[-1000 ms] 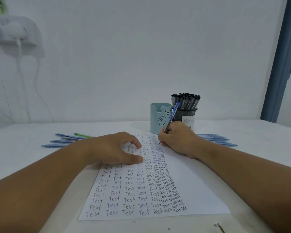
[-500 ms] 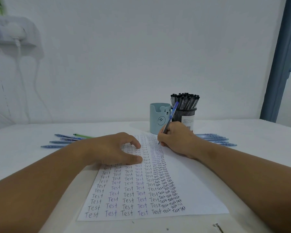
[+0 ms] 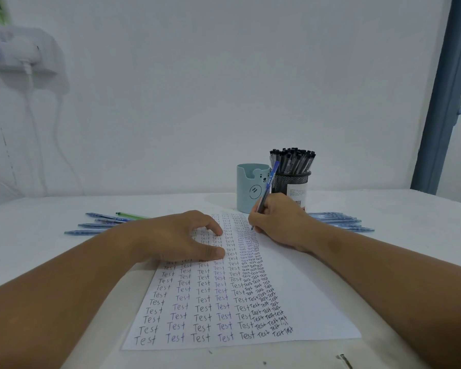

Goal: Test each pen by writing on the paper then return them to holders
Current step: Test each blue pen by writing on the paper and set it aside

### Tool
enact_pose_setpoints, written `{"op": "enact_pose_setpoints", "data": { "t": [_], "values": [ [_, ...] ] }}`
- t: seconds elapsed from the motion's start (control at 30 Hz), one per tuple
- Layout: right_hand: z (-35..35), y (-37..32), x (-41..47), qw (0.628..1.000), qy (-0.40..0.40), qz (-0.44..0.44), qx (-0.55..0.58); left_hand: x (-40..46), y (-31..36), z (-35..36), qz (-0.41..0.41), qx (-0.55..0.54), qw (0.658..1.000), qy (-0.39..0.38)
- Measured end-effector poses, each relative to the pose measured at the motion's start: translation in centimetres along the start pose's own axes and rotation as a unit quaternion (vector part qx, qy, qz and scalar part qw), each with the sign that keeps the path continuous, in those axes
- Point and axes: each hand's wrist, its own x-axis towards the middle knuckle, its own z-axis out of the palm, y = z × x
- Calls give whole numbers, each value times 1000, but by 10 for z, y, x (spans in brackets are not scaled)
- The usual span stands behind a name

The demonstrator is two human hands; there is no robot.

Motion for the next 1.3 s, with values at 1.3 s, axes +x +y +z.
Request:
{"op": "enact_pose_setpoints", "data": {
  "t": [1.3],
  "values": [
    [1, 0, 2, 1000, -5, -11, -23, 0, 0, 0, 3, -2, 1000, -5]
  ]
}}
